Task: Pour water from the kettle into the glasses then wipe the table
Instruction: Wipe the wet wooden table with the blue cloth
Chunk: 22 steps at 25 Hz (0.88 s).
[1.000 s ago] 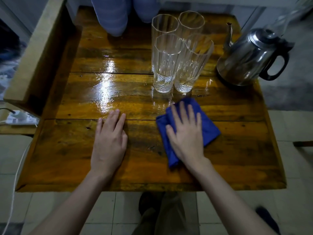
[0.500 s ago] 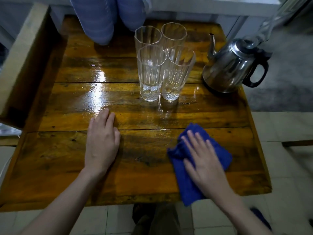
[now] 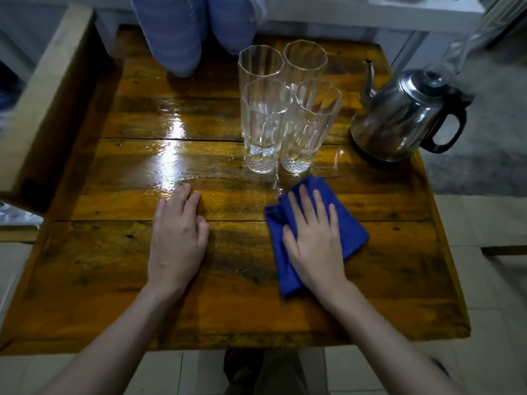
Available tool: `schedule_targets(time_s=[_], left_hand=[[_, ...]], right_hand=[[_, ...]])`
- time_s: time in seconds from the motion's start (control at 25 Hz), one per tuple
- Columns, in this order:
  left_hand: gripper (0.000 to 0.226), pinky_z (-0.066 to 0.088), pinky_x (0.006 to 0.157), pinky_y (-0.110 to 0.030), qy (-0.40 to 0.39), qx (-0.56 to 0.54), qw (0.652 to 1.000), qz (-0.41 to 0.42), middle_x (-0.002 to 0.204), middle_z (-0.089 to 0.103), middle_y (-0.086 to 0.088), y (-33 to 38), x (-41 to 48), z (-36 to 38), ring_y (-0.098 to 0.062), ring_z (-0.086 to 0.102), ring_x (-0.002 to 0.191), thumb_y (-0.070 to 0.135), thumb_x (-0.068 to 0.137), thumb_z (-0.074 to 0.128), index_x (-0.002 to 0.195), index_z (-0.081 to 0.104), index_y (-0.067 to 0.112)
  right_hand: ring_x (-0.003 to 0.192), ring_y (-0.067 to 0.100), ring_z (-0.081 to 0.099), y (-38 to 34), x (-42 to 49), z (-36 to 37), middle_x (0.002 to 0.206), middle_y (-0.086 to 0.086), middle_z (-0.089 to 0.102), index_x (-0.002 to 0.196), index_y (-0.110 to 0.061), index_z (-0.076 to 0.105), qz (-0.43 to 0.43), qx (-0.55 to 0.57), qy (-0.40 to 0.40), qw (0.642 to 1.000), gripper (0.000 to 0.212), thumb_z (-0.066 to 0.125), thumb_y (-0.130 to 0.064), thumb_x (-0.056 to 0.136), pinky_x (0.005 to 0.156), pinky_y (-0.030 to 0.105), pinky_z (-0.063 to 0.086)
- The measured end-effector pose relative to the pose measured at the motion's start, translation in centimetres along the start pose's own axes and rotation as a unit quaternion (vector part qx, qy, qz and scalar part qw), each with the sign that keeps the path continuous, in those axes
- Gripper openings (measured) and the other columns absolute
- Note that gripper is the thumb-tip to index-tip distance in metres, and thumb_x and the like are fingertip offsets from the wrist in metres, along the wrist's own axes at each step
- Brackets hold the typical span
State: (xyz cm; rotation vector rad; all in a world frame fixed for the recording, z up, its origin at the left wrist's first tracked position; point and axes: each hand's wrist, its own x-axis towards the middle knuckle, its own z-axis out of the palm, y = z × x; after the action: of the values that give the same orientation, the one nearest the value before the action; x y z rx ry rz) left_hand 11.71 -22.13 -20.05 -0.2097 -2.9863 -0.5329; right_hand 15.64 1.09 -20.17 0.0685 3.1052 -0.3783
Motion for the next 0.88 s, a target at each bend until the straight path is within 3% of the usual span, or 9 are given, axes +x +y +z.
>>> schedule_targets(time_s=[0.16, 0.24, 0.32, 0.48, 0.6, 0.88], left_hand=[[0.04, 0.019, 0.118, -0.038, -0.02, -0.07, 0.997, 0.008, 0.145, 0.046, -0.007, -1.4, -0.3, -1.4, -0.019, 0.037, 0.138, 0.013, 0.093, 0.052, 0.134, 0.052, 0.01], [0.039, 0.025, 0.117, -0.042, -0.026, -0.027, 0.999, 0.037, 0.141, 0.05, -0.009, -4.1, 0.0, -2.5, -0.022, 0.042, 0.133, 0.013, 0.092, 0.055, 0.131, 0.055, 0.008], [0.042, 0.026, 0.115, -0.048, -0.019, 0.021, 1.0, 0.013, 0.143, 0.047, -0.011, -7.5, 0.7, -3.6, -0.026, 0.041, 0.134, 0.023, 0.094, 0.051, 0.134, 0.051, 0.01], [0.064, 0.014, 0.118, -0.048, -0.037, 0.066, 0.996, -0.049, 0.156, 0.028, -0.009, -11.3, 1.7, -4.1, -0.023, 0.021, 0.145, 0.051, 0.094, 0.033, 0.148, 0.029, 0.017], [0.066, 0.011, 0.119, -0.047, -0.035, 0.062, 0.996, -0.055, 0.158, 0.023, -0.006, -11.2, 1.7, -3.8, -0.018, 0.016, 0.147, 0.054, 0.094, 0.03, 0.15, 0.025, 0.018], [0.066, 0.011, 0.12, -0.045, -0.044, 0.052, 0.996, -0.066, 0.158, 0.022, -0.004, -11.3, 1.7, -3.9, -0.016, 0.014, 0.147, 0.055, 0.094, 0.029, 0.15, 0.027, 0.02]], right_hand=[[0.15, 0.026, 0.018, -3.3, -6.3, 0.3, 0.163, 0.002, 0.021, 0.153, -0.022, 0.031, -0.129, -0.007, -0.058, 0.99, 0.068, 0.042, -0.041, 0.088, 0.116, 0.049, 0.016], [0.149, 0.028, 0.02, -5.1, -7.2, 0.8, 0.162, 0.004, 0.023, 0.152, -0.022, 0.032, -0.23, -0.025, -0.088, 0.969, 0.073, 0.046, -0.044, 0.084, 0.114, 0.049, 0.017], [0.15, 0.027, 0.017, -6.9, -6.0, 1.2, 0.163, 0.003, 0.022, 0.153, -0.022, 0.03, -0.267, -0.023, -0.095, 0.959, 0.072, 0.046, -0.047, 0.087, 0.114, 0.048, 0.015], [0.152, 0.024, 0.002, -10.4, -0.6, 2.2, 0.165, 0.002, 0.01, 0.156, -0.023, 0.02, -0.214, 0.003, -0.087, 0.973, 0.071, 0.036, -0.053, 0.094, 0.118, 0.05, 0.008], [0.151, 0.024, -0.009, -12.1, 3.7, 2.6, 0.165, 0.003, 0.001, 0.157, -0.022, 0.012, -0.161, -0.007, -0.083, 0.983, 0.08, 0.029, -0.064, 0.091, 0.12, 0.051, -0.001], [0.151, 0.031, -0.011, -14.9, 10.7, 3.6, 0.165, 0.008, -0.004, 0.157, -0.018, 0.006, -0.08, -0.013, -0.061, 0.995, 0.086, 0.02, -0.067, 0.088, 0.12, 0.055, -0.003]])
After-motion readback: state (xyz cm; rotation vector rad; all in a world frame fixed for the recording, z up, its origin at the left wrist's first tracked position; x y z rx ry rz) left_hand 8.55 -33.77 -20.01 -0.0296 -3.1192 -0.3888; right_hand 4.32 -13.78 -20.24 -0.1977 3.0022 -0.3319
